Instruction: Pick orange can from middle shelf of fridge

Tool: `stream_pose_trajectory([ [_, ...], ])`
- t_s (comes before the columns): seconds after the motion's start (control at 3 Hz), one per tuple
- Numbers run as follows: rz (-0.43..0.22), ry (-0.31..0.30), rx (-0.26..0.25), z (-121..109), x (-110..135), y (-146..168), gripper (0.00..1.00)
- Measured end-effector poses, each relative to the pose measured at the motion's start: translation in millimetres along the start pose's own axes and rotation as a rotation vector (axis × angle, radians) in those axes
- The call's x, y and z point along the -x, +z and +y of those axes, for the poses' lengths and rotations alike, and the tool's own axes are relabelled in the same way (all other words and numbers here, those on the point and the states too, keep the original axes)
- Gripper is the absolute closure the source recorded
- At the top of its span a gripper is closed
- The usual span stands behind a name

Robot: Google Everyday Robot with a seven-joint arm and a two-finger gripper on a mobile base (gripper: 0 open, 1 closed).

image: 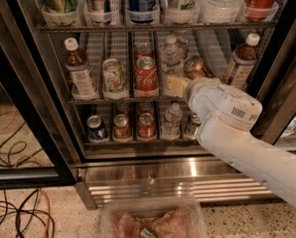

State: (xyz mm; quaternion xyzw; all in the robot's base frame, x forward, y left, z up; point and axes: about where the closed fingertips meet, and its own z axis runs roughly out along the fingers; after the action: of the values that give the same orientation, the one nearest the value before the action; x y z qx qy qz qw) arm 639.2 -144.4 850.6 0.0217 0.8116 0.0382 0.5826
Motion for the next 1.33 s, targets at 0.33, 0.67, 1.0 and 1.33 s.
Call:
stream_pose_trajectory([
  [0.33, -0.010, -0.004, -0.009, -1, 4, 8, 0.17],
  [0.67, -0.002, -0.017, -0.029, -14, -4, 9, 0.17],
  [1.0, 0.009, -0.028, -0.051, -28, -13, 8, 0.17],
  [1.33, 0.015, -0.029, -0.061, -35, -18, 7, 0.17],
])
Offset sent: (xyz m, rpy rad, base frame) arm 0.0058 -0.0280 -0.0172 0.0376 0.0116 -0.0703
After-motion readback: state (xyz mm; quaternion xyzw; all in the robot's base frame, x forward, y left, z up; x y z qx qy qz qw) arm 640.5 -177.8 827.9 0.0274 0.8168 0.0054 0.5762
